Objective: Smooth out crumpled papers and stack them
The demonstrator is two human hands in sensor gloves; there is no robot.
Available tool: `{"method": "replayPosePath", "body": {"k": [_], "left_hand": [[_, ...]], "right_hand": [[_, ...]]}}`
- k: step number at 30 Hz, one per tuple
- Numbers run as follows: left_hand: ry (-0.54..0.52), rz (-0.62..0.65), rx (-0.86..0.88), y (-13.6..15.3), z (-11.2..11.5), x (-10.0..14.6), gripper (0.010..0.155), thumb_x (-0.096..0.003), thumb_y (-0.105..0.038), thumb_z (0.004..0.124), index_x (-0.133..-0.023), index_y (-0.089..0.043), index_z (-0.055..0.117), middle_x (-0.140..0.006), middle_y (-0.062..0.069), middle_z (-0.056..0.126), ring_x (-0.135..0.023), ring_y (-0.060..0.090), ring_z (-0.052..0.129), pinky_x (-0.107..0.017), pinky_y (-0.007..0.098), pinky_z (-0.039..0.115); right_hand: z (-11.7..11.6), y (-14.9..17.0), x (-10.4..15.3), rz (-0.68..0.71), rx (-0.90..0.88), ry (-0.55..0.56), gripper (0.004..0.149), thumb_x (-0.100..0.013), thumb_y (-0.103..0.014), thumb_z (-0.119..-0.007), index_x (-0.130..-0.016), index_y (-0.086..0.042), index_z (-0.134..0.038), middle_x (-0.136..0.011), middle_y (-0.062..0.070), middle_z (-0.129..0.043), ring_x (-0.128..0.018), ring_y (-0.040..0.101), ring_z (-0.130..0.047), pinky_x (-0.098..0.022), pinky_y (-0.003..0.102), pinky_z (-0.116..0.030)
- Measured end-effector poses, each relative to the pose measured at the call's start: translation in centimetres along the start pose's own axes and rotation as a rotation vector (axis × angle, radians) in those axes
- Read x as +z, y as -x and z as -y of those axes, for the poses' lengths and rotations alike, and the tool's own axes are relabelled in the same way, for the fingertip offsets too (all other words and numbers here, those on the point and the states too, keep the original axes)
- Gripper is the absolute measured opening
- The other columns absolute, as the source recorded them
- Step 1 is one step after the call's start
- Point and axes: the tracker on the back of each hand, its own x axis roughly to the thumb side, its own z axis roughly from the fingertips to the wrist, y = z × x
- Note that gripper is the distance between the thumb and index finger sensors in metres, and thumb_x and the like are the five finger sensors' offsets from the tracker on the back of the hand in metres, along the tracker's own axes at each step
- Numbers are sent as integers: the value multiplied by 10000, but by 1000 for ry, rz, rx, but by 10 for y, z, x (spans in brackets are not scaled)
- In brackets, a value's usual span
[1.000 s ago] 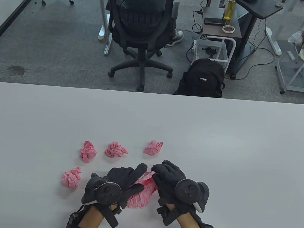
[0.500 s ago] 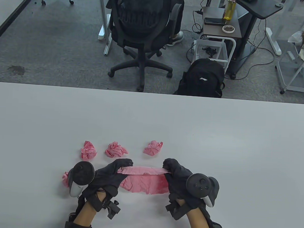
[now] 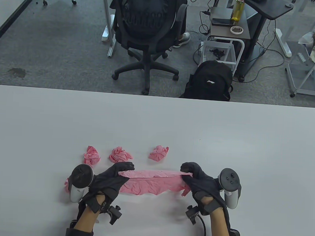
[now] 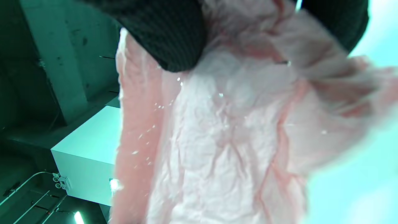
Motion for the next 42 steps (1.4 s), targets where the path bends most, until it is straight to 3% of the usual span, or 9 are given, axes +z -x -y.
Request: {"method": "replayPosePath", "body": {"k": [2, 11, 16, 19, 23, 27, 32, 37, 42], "left_hand": [[-2, -9, 46, 3, -2, 0, 464, -572, -497, 725, -986, -291, 770, -934, 2, 799, -789, 236, 930, -702, 509, 692], [-107, -134, -164, 11, -2, 1, 462, -526, -446, 794, -861, -145, 893, -601, 17, 1008, -427, 208, 1084, -536, 470, 829], [-49, -250, -343, 16, 4, 0, 459, -513, -448, 819, -798, -107, 935, -467, -12, 1044, -277, 163, 1106, -462, 439, 880], [-34, -281, -258, 17, 0, 0, 463, -509, -448, 822, -789, -98, 941, -401, -36, 1056, -207, 143, 1107, -437, 427, 895], [-27, -325, -166, 23, -4, 1, 471, -512, -435, 841, -777, -61, 948, -332, -26, 1062, -139, 160, 1095, -416, 437, 894], [-14, -324, -483, 18, 6, 1, 599, -509, -461, 822, -990, -110, 757, -659, 46, 996, -466, 248, 1080, -551, 496, 804], [109, -36, -727, -10, 35, -3, 714, -519, -446, 827, -1145, -276, 527, -1150, 82, 557, -1070, 402, 652, -753, 643, 519], [380, 28, -908, -12, 80, -4, 590, -511, -463, 830, -1069, -302, 727, -1125, 24, 697, -1076, 356, 719, -765, 641, 537], [430, -13, -963, -6, 90, -4, 672, -481, -532, 849, -1085, -272, 712, -1133, 72, 678, -1066, 405, 705, -752, 658, 532]], "right_hand": [[7, 2, 2, -32, 23, 2, 459, -522, -250, -796, -967, -193, -702, -722, 124, -875, -557, 362, -968, -431, 571, -794], [22, 8, 3, -209, 368, 22, 404, -472, -322, -894, -823, -124, -866, -568, 98, -963, -352, 302, -1027, -309, 510, -839], [18, 20, 2, -355, 450, -128, 404, -479, -331, -879, -825, -124, -862, -485, 66, -966, -273, 248, -1020, -275, 483, -848], [16, 24, 1, -348, 277, -306, 398, -492, -357, -866, -813, -120, -864, -406, 20, -987, -191, 184, -1032, -220, 433, -878], [18, 24, 2, -347, 164, -285, 401, -498, -353, -867, -807, -97, -863, -326, -11, -994, -111, 150, -1026, -165, 407, -887], [13, 21, 1, -412, 526, -52, 407, -492, -342, -872, -811, -89, -859, -357, 13, -990, -156, 199, -1031, -199, 446, -873], [-3, 7, -3, -317, 932, 102, 436, -467, -324, -891, -848, -118, -838, -544, 92, -974, -380, 326, -1025, -350, 539, -818], [-11, -8, 2, -221, 1021, 208, 616, -462, -282, -910, -1009, -160, -653, -981, 222, -740, -831, 519, -769, -554, 672, -626], [-39, -39, 9, 126, 1064, 308, 515, -453, -203, -895, -946, -187, -747, -972, 166, -776, -825, 452, -818, -533, 571, -715]]}}
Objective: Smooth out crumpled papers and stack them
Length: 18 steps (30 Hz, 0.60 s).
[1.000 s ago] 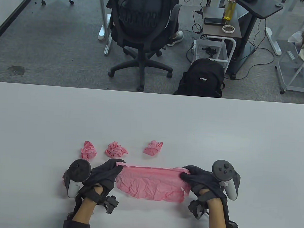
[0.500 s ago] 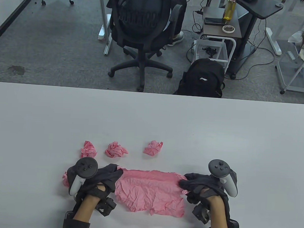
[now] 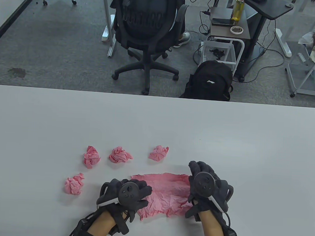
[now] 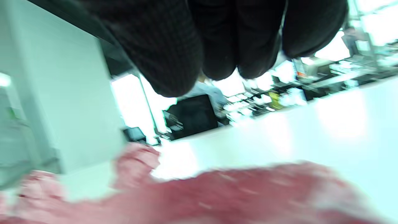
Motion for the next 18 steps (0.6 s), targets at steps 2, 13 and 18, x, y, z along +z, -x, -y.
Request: {"method": "replayPosePath", "body": {"k": [2, 13, 18], "left_hand": [[41, -14, -31, 4, 4, -2, 748, -479, -557, 848, -1133, -292, 600, -1166, 83, 590, -1093, 387, 648, -760, 654, 519], [188, -15, -69, 2, 14, -5, 924, -414, -686, 861, -1168, -294, 498, -1218, 66, 366, -1179, 364, 408, -781, 676, 432], [279, -26, -30, 7, 15, -5, 976, -405, -701, 860, -1182, -307, 421, -1224, 24, 266, -1201, 324, 289, -799, 670, 346]], "right_hand": [[-21, -30, 2, 198, -99, -172, 457, -452, -171, -880, -903, -181, -804, -892, 151, -871, -718, 416, -922, -459, 520, -784], [-77, -3, 0, -87, 27, -648, 630, -508, -285, -787, -1063, -240, -493, -1153, 128, -356, -1036, 423, -348, -691, 630, -404], [-62, 39, -11, -196, -3, -691, 636, -497, -210, -785, -1056, -233, -483, -1151, 113, -310, -1033, 399, -307, -704, 593, -375]]}}
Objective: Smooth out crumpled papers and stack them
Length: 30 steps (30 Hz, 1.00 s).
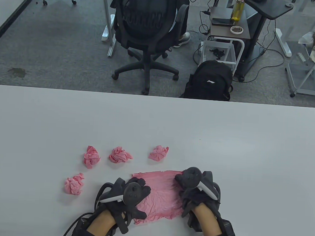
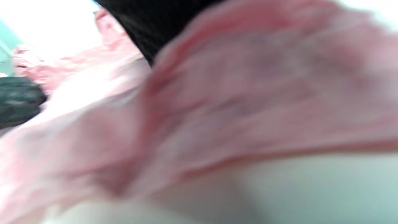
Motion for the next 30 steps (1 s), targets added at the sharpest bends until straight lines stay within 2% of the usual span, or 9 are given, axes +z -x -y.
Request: {"method": "replayPosePath", "body": {"k": [5, 7, 10, 12, 16, 18, 23, 27, 30], "left_hand": [[32, -6, -13, 0, 0, -1, 995, -406, -713, 851, -1185, -318, 373, -1222, 23, 215, -1198, 324, 239, -803, 664, 323], [17, -6, -24, -1, 1, -2, 991, -415, -726, 832, -1186, -316, 365, -1221, 29, 210, -1194, 333, 232, -800, 668, 317], [-28, 2, -79, -5, -1, -2, 983, -410, -742, 824, -1181, -295, 411, -1221, 59, 276, -1187, 364, 314, -790, 670, 389], [-53, -6, -92, -9, -2, -2, 978, -404, -738, 831, -1176, -275, 450, -1216, 78, 331, -1176, 382, 372, -785, 665, 424], [-42, -18, -78, -9, -1, -2, 984, -403, -738, 826, -1177, -276, 432, -1215, 79, 311, -1180, 380, 351, -785, 669, 420], [-8, -25, -35, -4, 0, -2, 994, -401, -730, 831, -1179, -278, 408, -1216, 55, 262, -1187, 364, 292, -795, 665, 372], [36, -35, -9, -3, 1, -2, 1009, -399, -710, 844, -1181, -298, 358, -1214, 42, 203, -1190, 349, 221, -804, 653, 321], [99, -26, 23, 2, 2, -2, 1040, -398, -710, 850, -1180, -323, 284, -1202, 29, 114, -1176, 340, 110, -803, 652, 233], [123, -24, 41, 3, 3, -3, 1058, -395, -709, 855, -1174, -328, 250, -1189, 13, 70, -1162, 329, 56, -797, 647, 187]], "right_hand": [[3, 18, 4, -23, -62, 84, 625, -496, -202, -784, -1053, -200, -501, -1150, 130, -323, -1030, 413, -302, -697, 624, -351], [1, 8, 11, 10, 36, 224, 616, -483, -202, -819, -1038, -138, -560, -1134, 194, -402, -1012, 477, -348, -672, 667, -389], [0, -29, 32, 199, 192, 299, 590, -485, -169, -774, -1036, -152, -565, -1139, 172, -437, -1027, 458, -380, -679, 666, -400], [-9, -51, 39, 337, 212, 257, 592, -484, -158, -762, -1040, -155, -559, -1142, 167, -438, -1030, 455, -384, -685, 655, -407], [-47, -86, 36, 507, 141, 0, 598, -495, -170, -735, -1050, -149, -511, -1141, 188, -382, -1019, 471, -356, -687, 632, -421], [-55, -82, 31, 432, 173, -144, 642, -504, -185, -707, -1058, -166, -383, -1143, 140, -244, -1025, 427, -218, -702, 597, -321], [-29, -25, 23, 246, -7, -233, 714, -476, -228, -824, -1062, -290, -421, -1153, 36, -170, -1037, 337, -106, -709, 584, -201], [-7, 24, 24, 68, -106, -131, 702, -457, -129, -808, -1048, -287, -463, -1146, 36, -208, -1031, 337, -133, -719, 527, -239], [1, 39, 27, -20, -119, -109, 705, -454, -101, -804, -1043, -296, -469, -1145, 44, -207, -1031, 346, -132, -705, 596, -229]]}}
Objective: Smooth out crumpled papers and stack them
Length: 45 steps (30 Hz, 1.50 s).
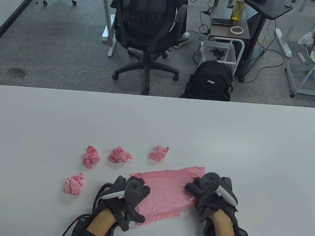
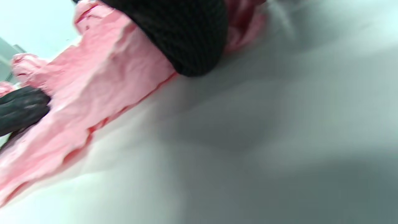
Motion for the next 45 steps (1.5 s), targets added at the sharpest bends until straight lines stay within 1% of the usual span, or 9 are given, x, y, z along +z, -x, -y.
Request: {"method": "replayPosePath", "body": {"k": [6, 9, 12, 16, 19, 29, 35, 40, 45], "left_hand": [[15, 24, 3, 2, 2, 0, 1028, -418, -769, 757, -1171, -334, 207, -1176, 13, 24, -1146, 324, 5, -782, 649, 141], [-34, 28, 63, 3, 1, 1, 853, -493, -676, 659, -1179, -332, 288, -1193, -3, 86, -1159, 318, 52, -783, 648, 152], [-37, 17, 51, 2, 0, 1, 819, -506, -582, 731, -1170, -339, 318, -1191, -5, 110, -1162, 310, 77, -787, 646, 164], [-29, 8, 20, 1, 0, 0, 920, -460, -634, 784, -1167, -341, 274, -1185, 3, 79, -1157, 319, 63, -789, 650, 172], [0, 9, 37, 3, 0, -1, 951, -443, -638, 806, -1164, -353, 255, -1178, -8, 48, -1150, 309, 24, -787, 645, 137], [24, -11, 23, 7, 1, 2, 1065, -382, -721, 834, -1152, -352, 198, -1153, 32, 2, -1124, 343, -21, -774, 651, 120], [39, 19, -1, -1, 2, -1, 1069, -386, -723, 829, -1149, -338, 188, -1150, 36, -4, -1123, 345, -36, -766, 666, 116], [53, 29, -1, -6, 3, -3, 1077, -383, -710, 838, -1148, -336, 180, -1148, 36, -15, -1122, 346, -44, -764, 672, 105], [90, 20, 9, -6, 4, -3, 1094, -390, -704, 838, -1143, -334, 134, -1135, 23, -58, -1112, 336, -82, -762, 662, 72]], "right_hand": [[21, -16, 25, -24, 127, 132, 657, -439, -44, -780, -1033, -193, -543, -1142, 147, -305, -1022, 426, -194, -695, 628, -264], [28, -33, 44, 94, 126, 242, 638, -445, -42, -775, -1032, -187, -572, -1147, 160, -334, -1029, 432, -209, -699, 636, -268], [9, -60, 35, 291, 143, 288, 579, -487, -131, -749, -1038, -187, -576, -1146, 180, -378, -1028, 449, -253, -695, 640, -305], [-40, -86, 5, 297, 281, 11, 607, -513, -233, -725, -1059, -276, -465, -1152, 152, -258, -1023, 442, -196, -695, 633, -274], [-43, -76, -7, 250, 279, -95, 642, -523, -259, -672, -1055, -329, -320, -1131, 89, -103, -1015, 389, -87, -701, 610, -222], [3, 12, -5, -34, -59, 88, 646, -485, -149, -719, -1047, -266, -423, -1136, 58, -180, -1020, 347, -107, -706, 569, -189], [-6, -49, 11, 211, 132, 222, 619, -495, -178, -726, -1053, -177, -457, -1140, 158, -258, -1017, 435, -191, -695, 619, -273], [-62, -108, -3, 353, 347, -50, 621, -521, -276, -680, -1065, -266, -379, -1141, 124, -163, -1018, 416, -127, -699, 616, -237], [-39, -66, -20, 171, 148, -17, 641, -523, -329, -655, -1055, -296, -299, -1127, 46, -100, -1017, 342, -68, -705, 571, -177]]}}
